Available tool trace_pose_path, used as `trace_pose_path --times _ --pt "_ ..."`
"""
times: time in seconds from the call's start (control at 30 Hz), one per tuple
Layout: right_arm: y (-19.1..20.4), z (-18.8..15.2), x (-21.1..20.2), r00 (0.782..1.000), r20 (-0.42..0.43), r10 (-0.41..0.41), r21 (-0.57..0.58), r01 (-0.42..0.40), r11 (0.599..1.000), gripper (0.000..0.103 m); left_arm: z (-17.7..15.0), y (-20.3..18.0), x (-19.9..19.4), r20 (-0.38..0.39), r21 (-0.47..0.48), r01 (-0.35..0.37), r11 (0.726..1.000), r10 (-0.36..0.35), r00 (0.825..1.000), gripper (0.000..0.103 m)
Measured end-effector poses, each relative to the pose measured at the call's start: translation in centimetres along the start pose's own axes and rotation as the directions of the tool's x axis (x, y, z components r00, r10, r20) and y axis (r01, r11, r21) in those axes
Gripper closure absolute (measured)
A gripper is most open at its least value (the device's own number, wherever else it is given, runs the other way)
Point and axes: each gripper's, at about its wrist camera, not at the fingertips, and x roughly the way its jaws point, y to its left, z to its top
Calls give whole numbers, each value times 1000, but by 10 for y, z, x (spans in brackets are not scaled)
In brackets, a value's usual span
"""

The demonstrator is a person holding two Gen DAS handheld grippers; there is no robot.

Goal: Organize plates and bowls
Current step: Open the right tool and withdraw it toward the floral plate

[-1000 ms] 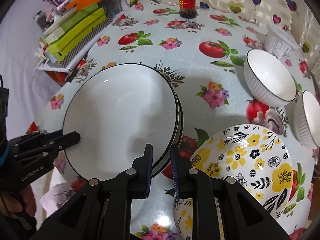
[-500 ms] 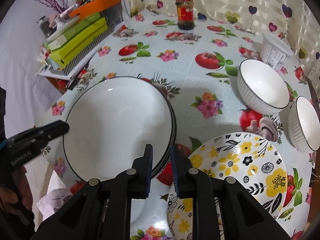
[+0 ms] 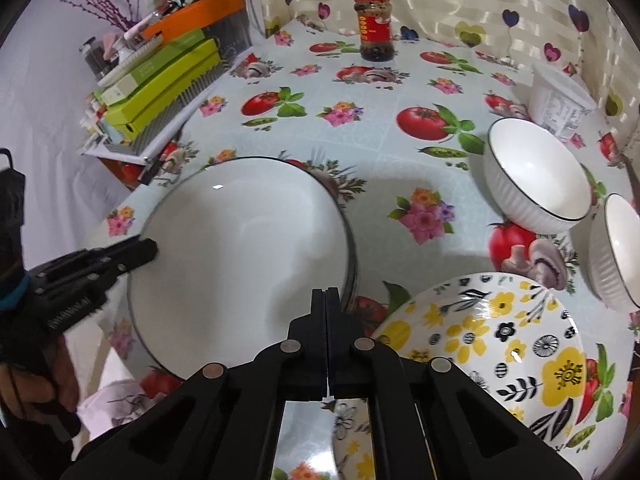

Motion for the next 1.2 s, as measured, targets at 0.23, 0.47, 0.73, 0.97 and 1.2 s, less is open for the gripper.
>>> trace_pose_path --times 0.23,0.47,0.73,0.97,1.2 --pt "-2 -2 -2 1000 13 17 20 -17 1000 101 1 4 5 -33 -13 31 999 -31 999 86" --pt "-21 -2 -29 996 85 32 73 -38 997 87 5 5 -4 -24 -33 46 998 -47 999 86" --pt "-44 -10 -48 992 118 38 116 -52 992 67 15 -8 -27 43 -2 92 996 -91 995 86" --pt "-54 -21 -61 989 143 30 128 -49 991 63 15 -28 -29 48 48 125 991 -127 991 86" --pt "-65 -28 -70 987 160 26 150 -50 987 62 17 -49 -29 50 85 156 984 -161 986 86"
